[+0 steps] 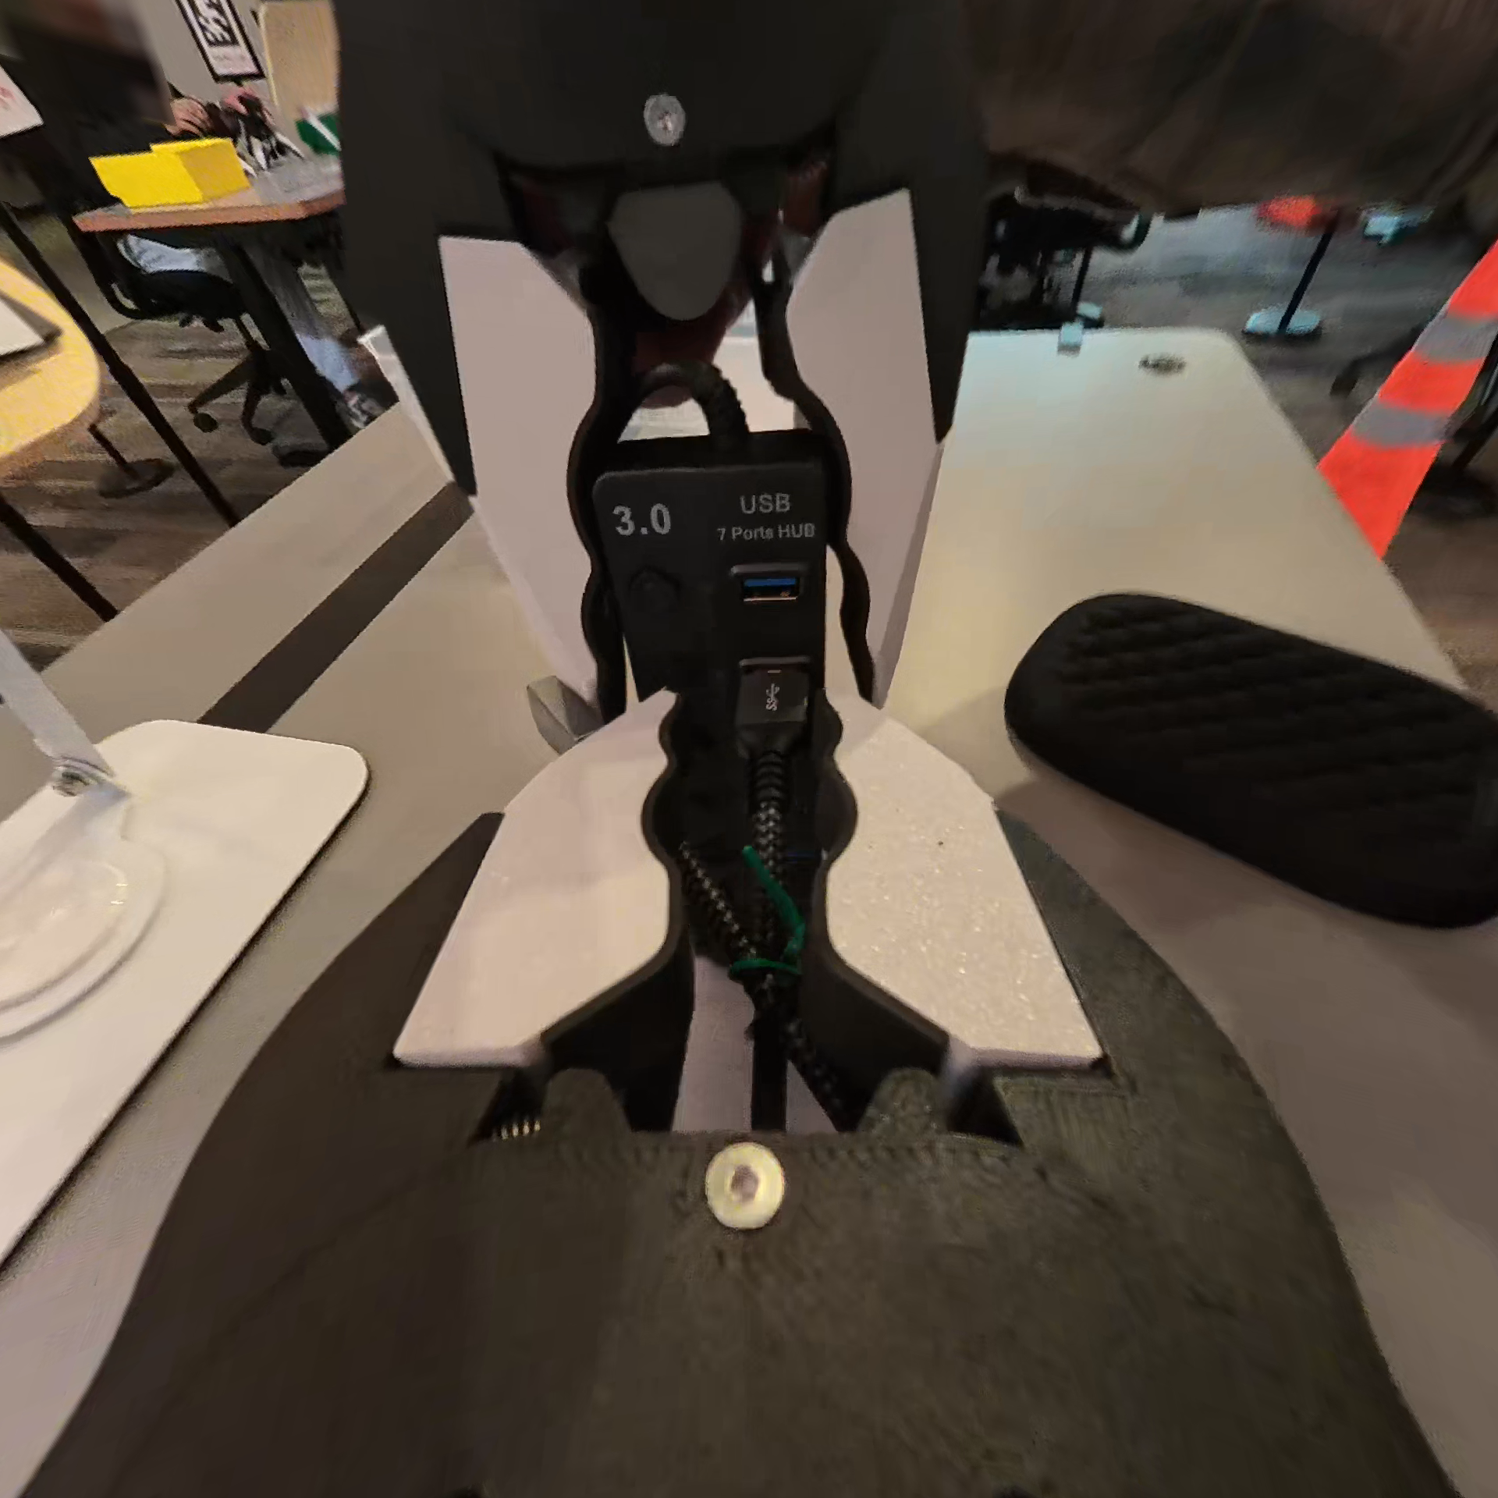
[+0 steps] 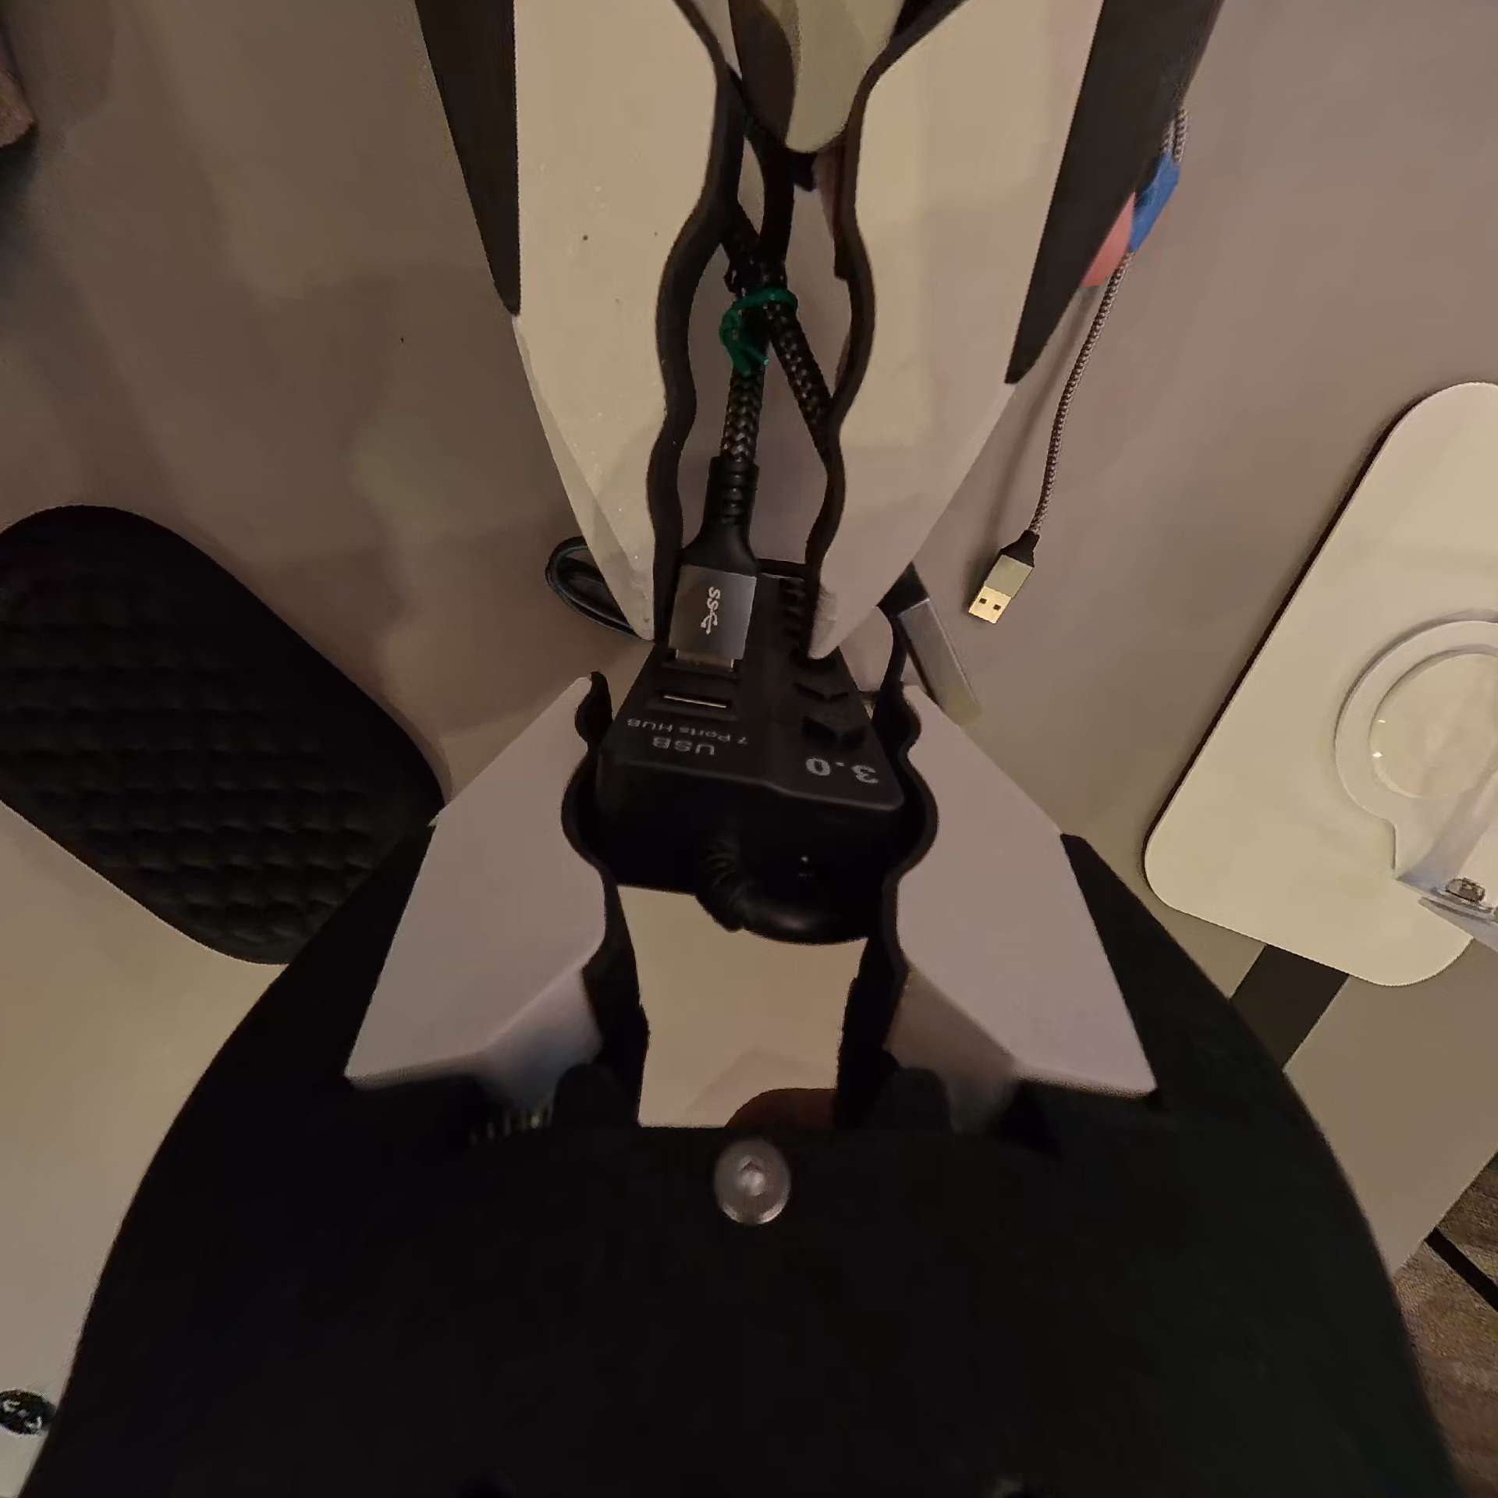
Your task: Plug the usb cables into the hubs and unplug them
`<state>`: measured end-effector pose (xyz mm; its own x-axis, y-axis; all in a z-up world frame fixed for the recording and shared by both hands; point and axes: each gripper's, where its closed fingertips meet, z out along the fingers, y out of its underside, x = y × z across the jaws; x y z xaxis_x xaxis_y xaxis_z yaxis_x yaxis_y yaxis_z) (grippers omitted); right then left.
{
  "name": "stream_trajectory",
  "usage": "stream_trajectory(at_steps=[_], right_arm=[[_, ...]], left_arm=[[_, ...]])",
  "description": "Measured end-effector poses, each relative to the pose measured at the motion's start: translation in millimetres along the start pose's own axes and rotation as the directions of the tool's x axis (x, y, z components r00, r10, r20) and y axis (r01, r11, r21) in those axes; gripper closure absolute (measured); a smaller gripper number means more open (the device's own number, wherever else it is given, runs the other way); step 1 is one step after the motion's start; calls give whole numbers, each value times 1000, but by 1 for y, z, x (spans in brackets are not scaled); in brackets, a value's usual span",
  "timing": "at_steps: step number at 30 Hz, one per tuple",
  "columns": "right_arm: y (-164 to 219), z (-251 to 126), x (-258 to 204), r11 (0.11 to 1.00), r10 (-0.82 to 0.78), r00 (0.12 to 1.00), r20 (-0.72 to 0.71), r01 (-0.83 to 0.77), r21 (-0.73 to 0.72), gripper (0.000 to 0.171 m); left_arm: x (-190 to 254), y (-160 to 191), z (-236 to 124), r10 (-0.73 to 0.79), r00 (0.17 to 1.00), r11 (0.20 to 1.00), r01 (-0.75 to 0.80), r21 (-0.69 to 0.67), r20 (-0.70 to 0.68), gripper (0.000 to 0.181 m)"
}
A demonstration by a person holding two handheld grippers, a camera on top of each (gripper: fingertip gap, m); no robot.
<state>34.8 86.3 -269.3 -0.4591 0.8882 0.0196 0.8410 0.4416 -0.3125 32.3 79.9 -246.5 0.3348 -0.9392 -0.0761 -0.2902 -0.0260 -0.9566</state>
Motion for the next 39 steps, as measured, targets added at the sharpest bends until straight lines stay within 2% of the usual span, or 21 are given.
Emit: stream_trajectory(at_steps=[6, 9, 13, 22, 30, 39], right_arm=[[-1, 0, 0, 1000, 5, 1000, -3, -5, 13, 105], [-2, 0, 0, 1000, 5, 1000, -4, -5, 15, 105], [-2, 0, 0, 1000, -3, 1000, 0, 3, 9, 105], [0, 0, 0, 1000, 0, 1000, -5, 0, 21, 105], [5, -1, -1, 1000, 7, 1000, -5, -7, 22, 105], [6, -2, -1, 1000, 6, 1000, -1, -6, 22, 105]], left_arm=[[0, -4, -1, -139, 990, 972, 142, 186, -28, 153], [0, 2, 1, -150, 989, 973, 151, 175, -16, 150], [0, 2, 0, -65, 996, 985, 56, 162, 55, 153], [3, -2, 2, -140, 990, 953, 131, 272, 13, 157], [6, -5, 6, -110, 992, 959, 89, 268, 62, 165], [4, -12, 3, -70, 991, 952, 33, 306, 110, 163]])
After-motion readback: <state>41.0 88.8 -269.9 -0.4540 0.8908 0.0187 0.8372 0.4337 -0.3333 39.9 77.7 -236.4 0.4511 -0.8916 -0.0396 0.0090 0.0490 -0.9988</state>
